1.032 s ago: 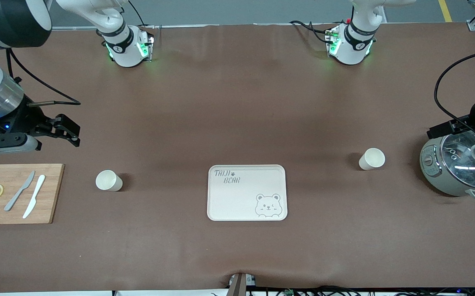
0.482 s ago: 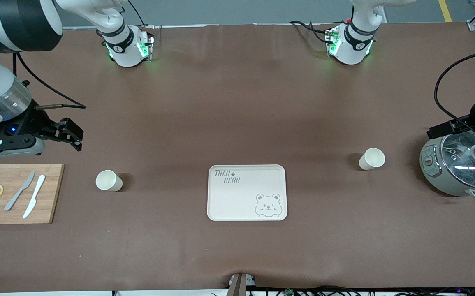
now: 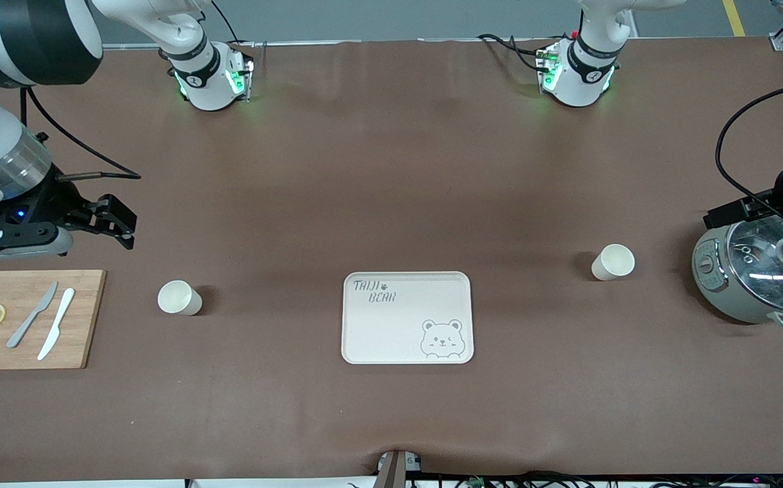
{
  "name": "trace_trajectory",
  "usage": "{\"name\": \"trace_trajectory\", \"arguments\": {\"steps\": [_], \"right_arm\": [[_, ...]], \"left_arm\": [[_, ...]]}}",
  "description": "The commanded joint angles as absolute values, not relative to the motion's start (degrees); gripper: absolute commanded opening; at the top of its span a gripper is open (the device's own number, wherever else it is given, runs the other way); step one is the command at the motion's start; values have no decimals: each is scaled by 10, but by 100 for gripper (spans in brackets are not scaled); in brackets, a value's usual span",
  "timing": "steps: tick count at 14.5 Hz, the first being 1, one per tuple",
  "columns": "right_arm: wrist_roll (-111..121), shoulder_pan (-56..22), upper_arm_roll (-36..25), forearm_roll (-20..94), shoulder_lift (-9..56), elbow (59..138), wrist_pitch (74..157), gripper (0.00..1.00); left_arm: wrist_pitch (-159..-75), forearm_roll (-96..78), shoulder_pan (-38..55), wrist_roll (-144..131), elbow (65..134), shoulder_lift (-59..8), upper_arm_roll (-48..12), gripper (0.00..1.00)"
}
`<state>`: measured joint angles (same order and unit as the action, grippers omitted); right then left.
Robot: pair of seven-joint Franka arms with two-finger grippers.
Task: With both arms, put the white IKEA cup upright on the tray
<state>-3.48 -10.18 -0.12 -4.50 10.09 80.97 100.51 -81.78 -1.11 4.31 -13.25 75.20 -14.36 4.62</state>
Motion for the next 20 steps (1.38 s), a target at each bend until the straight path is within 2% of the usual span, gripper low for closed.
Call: {"name": "trace_trajectory", "arguments": {"steps": [1, 20], "right_arm": [[-39, -97, 0, -55, 104, 805, 1007, 100], [-40, -89, -3, -51, 133, 807, 987, 100]], "left_arm": [[-820, 1, 53, -140, 752, -134, 45, 100], [-891, 1, 35, -129, 754, -134, 54, 100]]}}
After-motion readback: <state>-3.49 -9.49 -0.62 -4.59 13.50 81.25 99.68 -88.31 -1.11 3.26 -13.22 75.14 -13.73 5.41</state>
